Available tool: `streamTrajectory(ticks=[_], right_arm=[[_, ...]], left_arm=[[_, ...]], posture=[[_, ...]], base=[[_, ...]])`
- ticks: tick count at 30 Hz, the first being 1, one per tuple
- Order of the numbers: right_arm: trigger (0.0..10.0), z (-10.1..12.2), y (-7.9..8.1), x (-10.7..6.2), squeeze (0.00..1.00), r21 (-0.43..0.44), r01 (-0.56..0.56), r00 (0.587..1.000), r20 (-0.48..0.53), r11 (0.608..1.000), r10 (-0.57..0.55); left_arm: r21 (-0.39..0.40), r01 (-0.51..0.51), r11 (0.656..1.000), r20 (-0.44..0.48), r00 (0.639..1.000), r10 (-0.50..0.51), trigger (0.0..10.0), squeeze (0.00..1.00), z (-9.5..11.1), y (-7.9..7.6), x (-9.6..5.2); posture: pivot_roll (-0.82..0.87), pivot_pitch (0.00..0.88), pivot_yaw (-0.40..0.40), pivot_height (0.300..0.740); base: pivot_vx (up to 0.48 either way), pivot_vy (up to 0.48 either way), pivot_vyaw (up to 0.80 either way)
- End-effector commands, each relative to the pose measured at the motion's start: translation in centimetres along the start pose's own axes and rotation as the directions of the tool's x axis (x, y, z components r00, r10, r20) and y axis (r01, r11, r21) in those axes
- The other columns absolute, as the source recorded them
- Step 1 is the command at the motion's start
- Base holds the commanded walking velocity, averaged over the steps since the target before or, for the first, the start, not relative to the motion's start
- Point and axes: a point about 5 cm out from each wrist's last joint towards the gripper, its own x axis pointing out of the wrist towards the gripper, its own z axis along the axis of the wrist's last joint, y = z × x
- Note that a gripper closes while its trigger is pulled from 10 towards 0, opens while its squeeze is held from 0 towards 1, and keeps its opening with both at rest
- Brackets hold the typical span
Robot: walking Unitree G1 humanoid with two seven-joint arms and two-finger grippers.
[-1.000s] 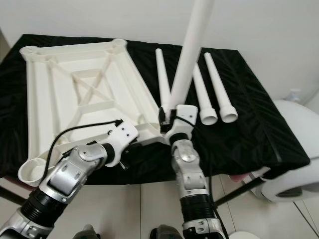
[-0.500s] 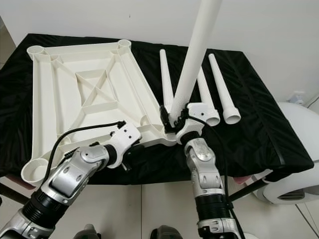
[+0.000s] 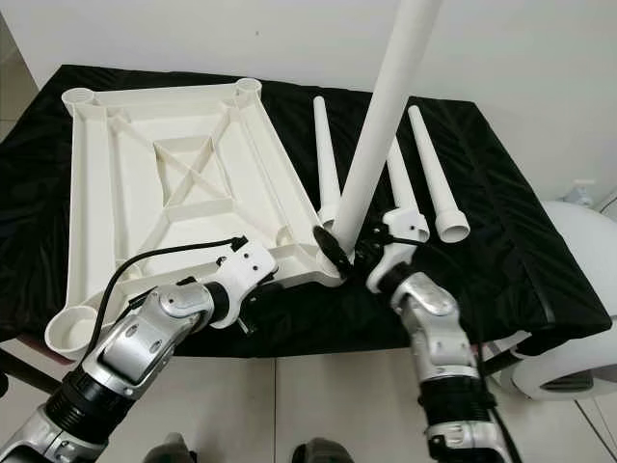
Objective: Building children table
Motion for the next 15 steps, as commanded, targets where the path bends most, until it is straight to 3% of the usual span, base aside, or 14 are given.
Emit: streamTrajectory(ticks=[1,6,11,12,13,14,15], right_arm=[[10.0,0.0,-1.2,-0.4,0.0,-0.013,0.002,1.0,-0.01,1.0,-0.002],[10.0,0.3,-2.3,-0.4,0.0,-0.03,-0.009,1.0,-0.019,1.0,0.009],[10.0,0.3,-2.4,-0.1,0.0,-0.031,-0.047,0.999,-0.026,0.998,0.047],[7.4,0.2,-2.4,0.0,0.0,-0.031,-0.058,0.998,-0.026,0.998,0.057],[6.2,0.2,-2.3,0.1,0.0,-0.028,-0.064,0.998,-0.026,0.998,0.063],[6.2,0.2,-2.3,0.1,0.0,-0.028,-0.064,0.998,-0.026,0.998,0.063],[0.0,0.1,-2.2,0.3,0.0,-0.02,-0.08,0.997,-0.021,0.997,0.079]], left_arm=[[-0.02,0.091,0.996,-0.034,0.995,-0.092,10.0,0.0,-0.8,-1.3,0.5],[-0.018,0.091,0.996,-0.034,0.995,-0.091,10.0,0.0,-0.7,-1.2,0.5],[-0.019,0.09,0.996,-0.031,0.995,-0.09,10.0,0.0,-0.7,-1.1,0.6],[-0.019,0.089,0.996,-0.03,0.996,-0.089,10.0,0.0,-0.6,-1.1,0.6],[-0.019,0.087,0.996,-0.028,0.996,-0.088,10.0,0.0,-0.6,-1.1,0.6],[-0.019,0.087,0.996,-0.028,0.996,-0.088,10.0,0.0,-0.6,-1.1,0.6],[-0.018,0.087,0.996,-0.027,0.996,-0.087,10.0,0.0,-0.5,-1.0,0.6]], posture=[[0.0,0.02,-0.066,0.74],[0.0,0.021,-0.066,0.74],[0.0,0.019,-0.068,0.74],[0.0,0.018,-0.069,0.74],[0.0,0.018,-0.069,0.74],[0.0,0.018,-0.069,0.74],[0.0,0.018,-0.069,0.74]], base=[[0.0,0.0,0.0],[0.0,0.0,0.0],[0.0,0.0,0.0],[0.0,0.0,0.0],[0.0,0.0,0.0],[0.0,0.0,0.0],[0.0,0.0,0.0]])
